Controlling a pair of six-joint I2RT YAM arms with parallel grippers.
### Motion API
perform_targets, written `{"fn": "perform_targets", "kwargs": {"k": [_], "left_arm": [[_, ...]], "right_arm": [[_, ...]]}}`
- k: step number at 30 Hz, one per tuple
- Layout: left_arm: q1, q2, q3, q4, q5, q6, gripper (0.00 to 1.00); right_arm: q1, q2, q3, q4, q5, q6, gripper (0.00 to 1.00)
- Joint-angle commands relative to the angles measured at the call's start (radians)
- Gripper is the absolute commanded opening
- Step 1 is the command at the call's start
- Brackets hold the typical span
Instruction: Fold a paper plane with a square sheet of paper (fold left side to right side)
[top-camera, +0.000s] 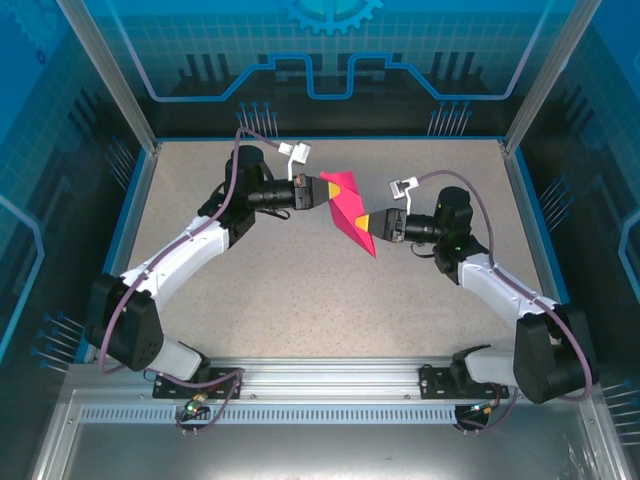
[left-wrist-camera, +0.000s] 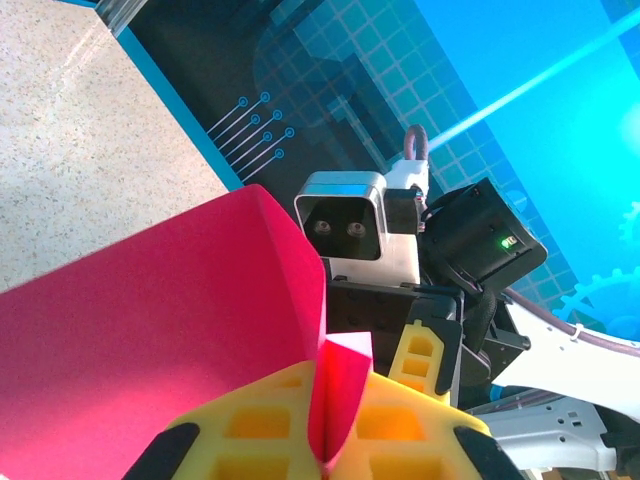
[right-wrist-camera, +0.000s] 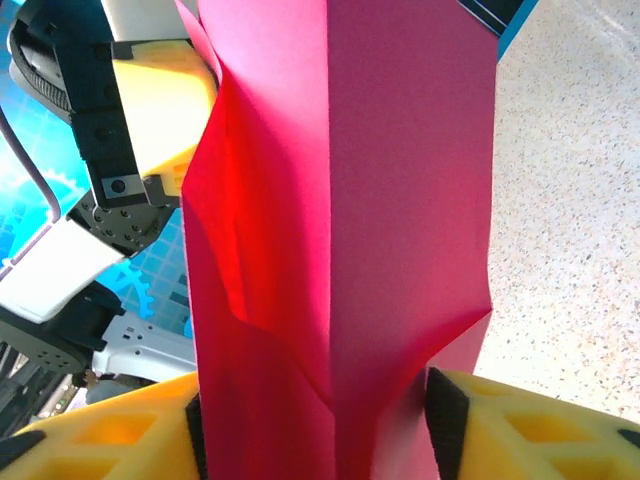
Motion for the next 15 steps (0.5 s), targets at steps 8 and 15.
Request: {"fn": "perform_targets", "kwargs": {"k": [8,15], "left_arm": [[-0.001,-0.008,-0.019,-0.018,0.003,0.006,0.15],[0.004,-0.055,-0.012,-0.169,-0.077,0.116,0.51]], "right_arm": [[0.016,-0.064,0.059,-0.157,0.036,-0.094,0.2],[0.026,-0.117,0.153,-0.516,0.14,-0.317,0.07]]}}
